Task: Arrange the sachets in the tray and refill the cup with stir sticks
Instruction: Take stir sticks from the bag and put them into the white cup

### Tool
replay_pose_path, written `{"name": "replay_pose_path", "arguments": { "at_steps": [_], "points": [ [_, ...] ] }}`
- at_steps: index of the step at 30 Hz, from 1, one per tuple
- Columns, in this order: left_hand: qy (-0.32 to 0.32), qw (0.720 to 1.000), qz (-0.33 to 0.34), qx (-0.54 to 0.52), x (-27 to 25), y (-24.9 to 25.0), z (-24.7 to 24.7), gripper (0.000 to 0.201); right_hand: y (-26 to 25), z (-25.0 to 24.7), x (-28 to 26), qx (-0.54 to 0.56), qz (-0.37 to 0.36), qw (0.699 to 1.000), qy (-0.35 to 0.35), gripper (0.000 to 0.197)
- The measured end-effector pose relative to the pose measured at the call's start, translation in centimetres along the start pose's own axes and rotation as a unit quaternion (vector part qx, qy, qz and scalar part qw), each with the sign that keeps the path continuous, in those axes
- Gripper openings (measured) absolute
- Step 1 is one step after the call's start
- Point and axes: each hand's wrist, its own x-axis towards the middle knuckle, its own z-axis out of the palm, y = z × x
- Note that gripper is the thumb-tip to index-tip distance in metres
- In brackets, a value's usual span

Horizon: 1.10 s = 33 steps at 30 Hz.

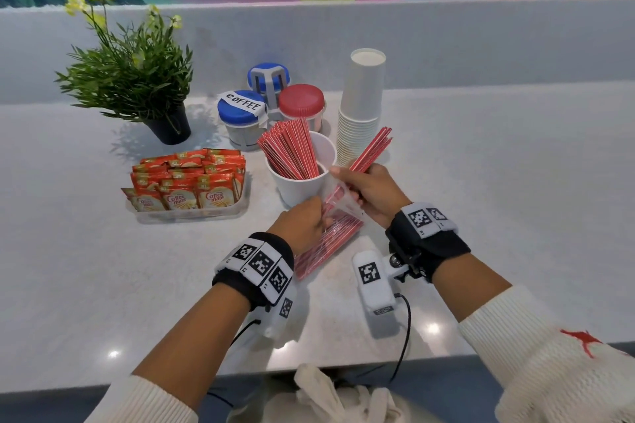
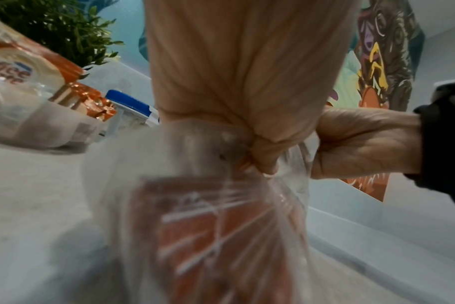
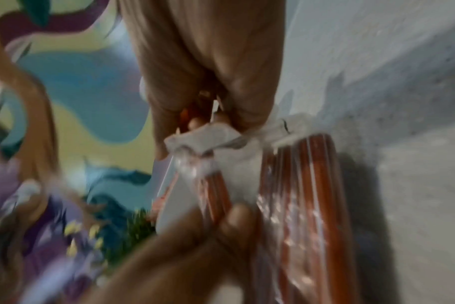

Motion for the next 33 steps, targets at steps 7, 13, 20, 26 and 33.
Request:
{"name": "replay_pose_path", "arguments": {
  "at_steps": [7, 13, 20, 26, 33],
  "points": [
    [0.002, 0.998, 0.007, 0.069, -0.9, 0.8, -0.5, 0.020, 0.3, 1.0, 0.3, -0.086, -0.103, 0.977, 0.166, 0.018],
    [0.075, 0.993, 0.030, 0.090, -1.8, 1.2, -2.0, 0.034, -1.2, 0.4, 0.1, -0.071, -0.161, 0.960, 0.218, 0.027],
    [0.016, 0.996, 0.069, 0.059, -1.3, 2.5, -2.0, 0.045, -4.0, 0.7, 0.2, -0.038, -0.211, 0.955, 0.204, 0.037],
    [-0.088, 0.988, -0.002, 0.128, -0.8, 1.6, -0.7, 0.077, -2.0, 0.6, 0.2, -0.081, -0.182, 0.961, 0.189, 0.026],
    [-0.087, 0.985, -0.014, 0.145, -0.5, 1.6, -0.5, 0.075, 0.1, 0.4, 0.7, -0.101, -0.150, 0.965, 0.189, 0.036]
  ]
}}
